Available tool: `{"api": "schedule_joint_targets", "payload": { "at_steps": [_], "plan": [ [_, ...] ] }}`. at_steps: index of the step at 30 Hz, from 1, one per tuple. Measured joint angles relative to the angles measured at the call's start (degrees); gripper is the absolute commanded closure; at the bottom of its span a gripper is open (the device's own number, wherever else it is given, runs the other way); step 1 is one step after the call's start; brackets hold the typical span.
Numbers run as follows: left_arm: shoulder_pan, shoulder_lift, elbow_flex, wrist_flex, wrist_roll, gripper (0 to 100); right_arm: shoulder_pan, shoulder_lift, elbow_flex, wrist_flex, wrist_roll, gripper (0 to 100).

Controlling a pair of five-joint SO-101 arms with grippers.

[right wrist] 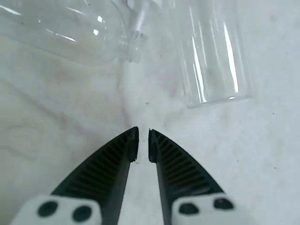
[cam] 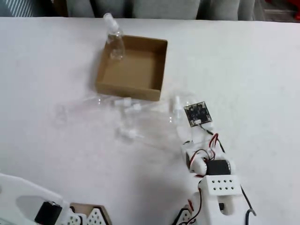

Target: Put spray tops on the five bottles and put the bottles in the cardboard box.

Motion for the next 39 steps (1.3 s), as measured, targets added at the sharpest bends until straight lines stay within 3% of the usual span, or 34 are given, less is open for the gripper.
{"api": "schedule_joint_targets", "payload": {
  "at_steps": [12,17,23,39],
  "plan": [
    [-0.09,0.0,0.0,0.09,0.0,85,0.0,0.0,0.0,0.0,0.0,98.1],
    [-0.44,0.0,4.31,0.09,-5.54,85,0.0,0.0,0.0,0.0,0.0,98.1],
    [-0.35,0.18,5.98,0.09,-7.03,85,0.0,0.0,0.0,0.0,0.0,98.1],
    [-0.35,0.18,0.88,0.09,-7.3,85,0.0,0.0,0.0,0.0,0.0,98.1]
  ]
}}
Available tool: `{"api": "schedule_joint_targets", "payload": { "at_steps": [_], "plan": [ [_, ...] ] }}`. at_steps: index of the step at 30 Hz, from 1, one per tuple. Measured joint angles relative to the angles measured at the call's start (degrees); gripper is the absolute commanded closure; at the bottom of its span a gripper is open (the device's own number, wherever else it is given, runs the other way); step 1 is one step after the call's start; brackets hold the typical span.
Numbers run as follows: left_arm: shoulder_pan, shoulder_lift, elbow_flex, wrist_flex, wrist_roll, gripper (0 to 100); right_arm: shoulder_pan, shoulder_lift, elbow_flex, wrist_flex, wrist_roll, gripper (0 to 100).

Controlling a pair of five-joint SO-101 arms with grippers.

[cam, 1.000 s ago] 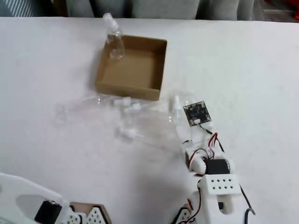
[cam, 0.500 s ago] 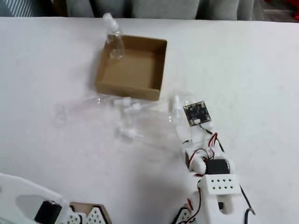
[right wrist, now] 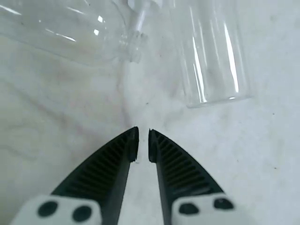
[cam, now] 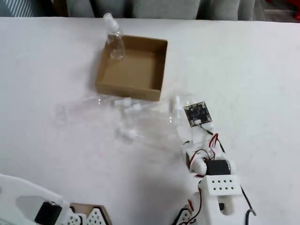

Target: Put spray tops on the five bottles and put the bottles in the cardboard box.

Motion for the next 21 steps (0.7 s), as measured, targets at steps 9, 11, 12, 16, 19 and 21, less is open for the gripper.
{"api": "schedule_joint_targets", "payload": {
  "at_steps": [9,11,12,16,19,21],
  "plan": [
    [3.87,0.0,-4.22,-0.09,0.0,85,0.0,0.0,0.0,0.0,0.0,98.1],
    [5.98,0.0,-4.4,-0.09,0.0,85,0.0,0.0,0.0,0.0,0.0,98.1],
    [7.03,-0.09,-4.4,-0.09,0.09,85,0.0,0.0,0.0,0.0,0.0,98.1],
    [10.55,-1.41,-4.4,-0.09,7.38,85,0.0,0.0,0.0,0.0,0.0,98.1],
    [11.78,-3.43,-4.4,-0.09,15.38,85,0.0,0.0,0.0,0.0,0.0,98.1],
    [12.22,-4.92,-4.4,0.0,19.69,85,0.0,0.0,0.0,0.0,0.0,98.1]
  ]
}}
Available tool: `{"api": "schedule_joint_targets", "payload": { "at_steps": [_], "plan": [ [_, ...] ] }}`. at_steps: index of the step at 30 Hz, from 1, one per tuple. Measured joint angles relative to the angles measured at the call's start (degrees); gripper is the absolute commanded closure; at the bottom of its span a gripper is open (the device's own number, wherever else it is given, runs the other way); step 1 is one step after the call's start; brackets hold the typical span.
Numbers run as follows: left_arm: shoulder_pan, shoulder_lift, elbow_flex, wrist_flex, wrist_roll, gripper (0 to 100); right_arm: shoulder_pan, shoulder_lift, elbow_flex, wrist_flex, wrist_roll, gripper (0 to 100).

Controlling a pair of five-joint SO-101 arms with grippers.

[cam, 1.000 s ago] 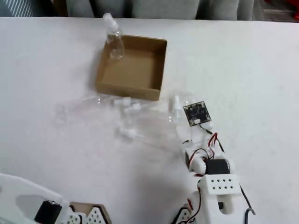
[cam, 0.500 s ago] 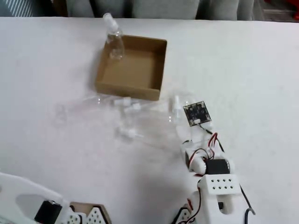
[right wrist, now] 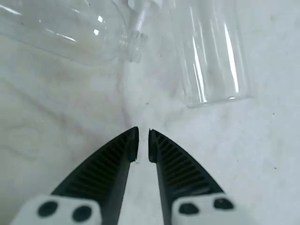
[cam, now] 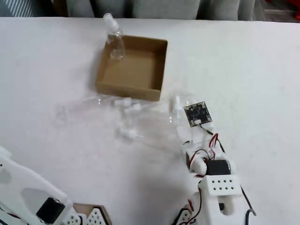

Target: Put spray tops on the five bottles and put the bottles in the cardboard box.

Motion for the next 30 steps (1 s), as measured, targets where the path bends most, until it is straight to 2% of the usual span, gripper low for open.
{"api": "schedule_joint_targets", "payload": {
  "at_steps": [3,8,17,21,30],
  "plan": [
    [1.14,-1.93,0.0,0.0,3.16,85,0.0,0.0,0.0,0.0,0.0,98.1],
    [4.48,-8.0,3.52,0.0,3.87,85,0.0,0.0,0.0,0.0,0.0,98.1],
    [13.1,-27.96,35.6,0.0,3.87,85,0.0,0.0,0.0,0.0,0.0,98.1],
    [18.64,-33.23,45.1,0.0,3.96,85,0.0,0.0,0.0,0.0,0.0,98.1],
    [33.49,-34.37,47.47,-0.09,3.96,85,0.0,0.0,0.0,0.0,0.0,98.1]
  ]
}}
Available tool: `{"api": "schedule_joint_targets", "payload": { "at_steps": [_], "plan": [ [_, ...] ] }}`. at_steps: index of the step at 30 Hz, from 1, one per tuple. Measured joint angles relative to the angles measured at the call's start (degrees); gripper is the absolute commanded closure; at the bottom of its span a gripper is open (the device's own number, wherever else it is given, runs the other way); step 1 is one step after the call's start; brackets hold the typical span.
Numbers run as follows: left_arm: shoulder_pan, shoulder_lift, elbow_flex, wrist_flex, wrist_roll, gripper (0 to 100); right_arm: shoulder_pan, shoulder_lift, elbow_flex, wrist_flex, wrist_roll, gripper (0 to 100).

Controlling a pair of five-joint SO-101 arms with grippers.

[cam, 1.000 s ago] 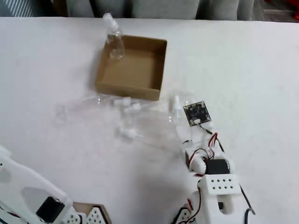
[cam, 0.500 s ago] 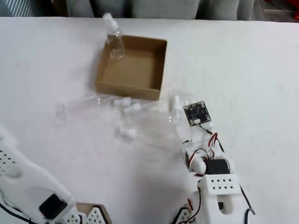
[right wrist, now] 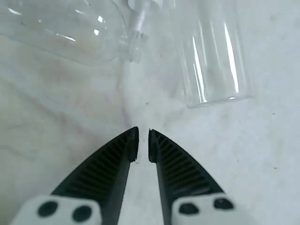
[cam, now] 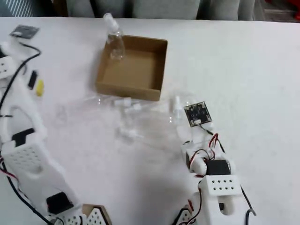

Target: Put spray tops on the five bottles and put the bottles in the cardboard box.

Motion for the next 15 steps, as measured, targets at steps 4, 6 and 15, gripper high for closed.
{"api": "schedule_joint_targets", "payload": {
  "at_steps": [4,6,15],
  "plan": [
    [7.3,0.0,0.44,-0.44,-3.34,84,0.0,0.0,0.0,0.0,0.0,98.1],
    [10.2,0.0,0.97,-0.53,-9.05,84,0.0,0.0,0.0,0.0,0.0,98.1],
    [15.12,0.0,10.2,-1.93,-28.66,84,0.0,0.0,0.0,0.0,0.0,98.1]
  ]
}}
